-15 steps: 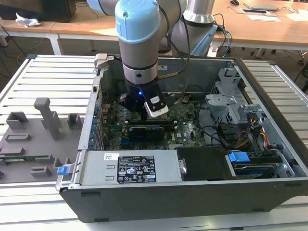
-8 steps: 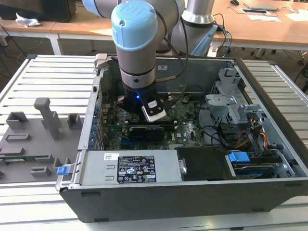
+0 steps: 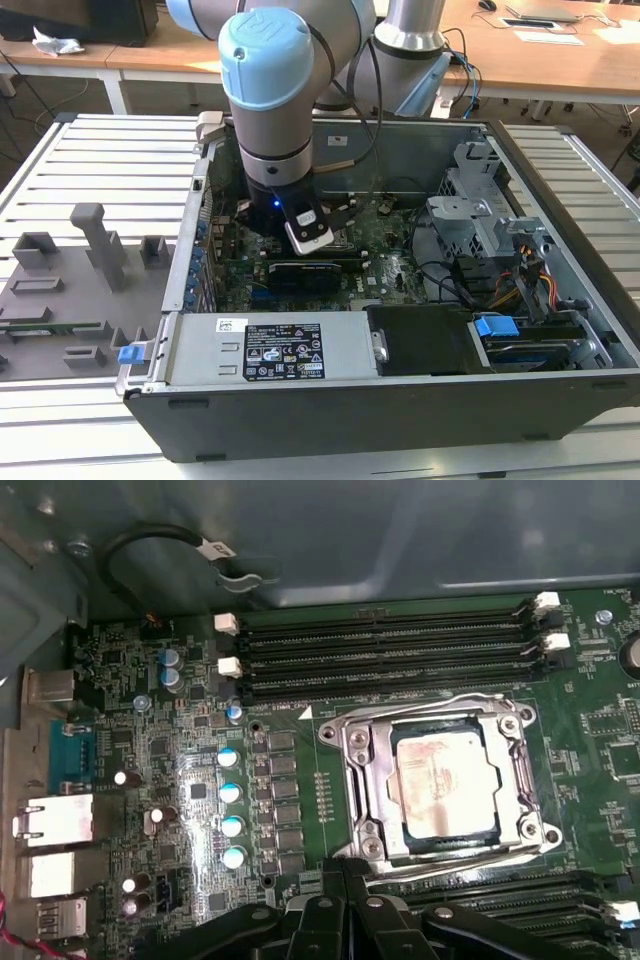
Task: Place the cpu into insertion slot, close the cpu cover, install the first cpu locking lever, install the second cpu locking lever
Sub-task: 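Install the second cpu locking lever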
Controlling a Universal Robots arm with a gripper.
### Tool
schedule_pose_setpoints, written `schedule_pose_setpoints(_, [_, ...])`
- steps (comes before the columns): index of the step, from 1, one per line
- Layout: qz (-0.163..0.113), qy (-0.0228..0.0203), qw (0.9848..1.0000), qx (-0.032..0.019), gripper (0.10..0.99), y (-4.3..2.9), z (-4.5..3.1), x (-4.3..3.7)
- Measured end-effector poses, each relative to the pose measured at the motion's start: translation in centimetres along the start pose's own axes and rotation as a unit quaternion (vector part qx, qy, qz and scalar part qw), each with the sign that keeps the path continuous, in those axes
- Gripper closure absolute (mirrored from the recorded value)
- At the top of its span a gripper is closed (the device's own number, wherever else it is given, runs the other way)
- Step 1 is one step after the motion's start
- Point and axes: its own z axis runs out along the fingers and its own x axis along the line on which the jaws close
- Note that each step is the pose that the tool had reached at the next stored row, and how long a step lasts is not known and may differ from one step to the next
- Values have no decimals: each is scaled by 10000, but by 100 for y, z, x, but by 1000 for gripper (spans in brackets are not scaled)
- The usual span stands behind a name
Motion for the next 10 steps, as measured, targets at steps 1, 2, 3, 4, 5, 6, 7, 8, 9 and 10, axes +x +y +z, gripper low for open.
schedule_pose_setpoints(1, [0, 0, 10000, -1, 980, 2, 3, 0])
schedule_pose_setpoints(2, [0, 0, 10000, 0, 980, 4, 6, 1])
schedule_pose_setpoints(3, [0, 0, 10000, 0, 980, 6, 10, 2])
schedule_pose_setpoints(4, [1, 0, 10000, 0, 980, 11, 15, 3])
schedule_pose_setpoints(5, [0, 0, 10000, -1, 980, 13, 18, 3])
schedule_pose_setpoints(6, [1, 0, 10000, 1, 980, 19, 21, 4])
schedule_pose_setpoints(7, [-1, 0, 10000, 1, 980, 34, 27, 6])
schedule_pose_setpoints(8, [-2, 0, 10000, -1, 980, 45, 33, 7])
schedule_pose_setpoints(9, [-3, 0, 10000, -2, 980, 45, 37, 7])
schedule_pose_setpoints(10, [-3, 1, 10000, 1, 980, 44, 39, 8])
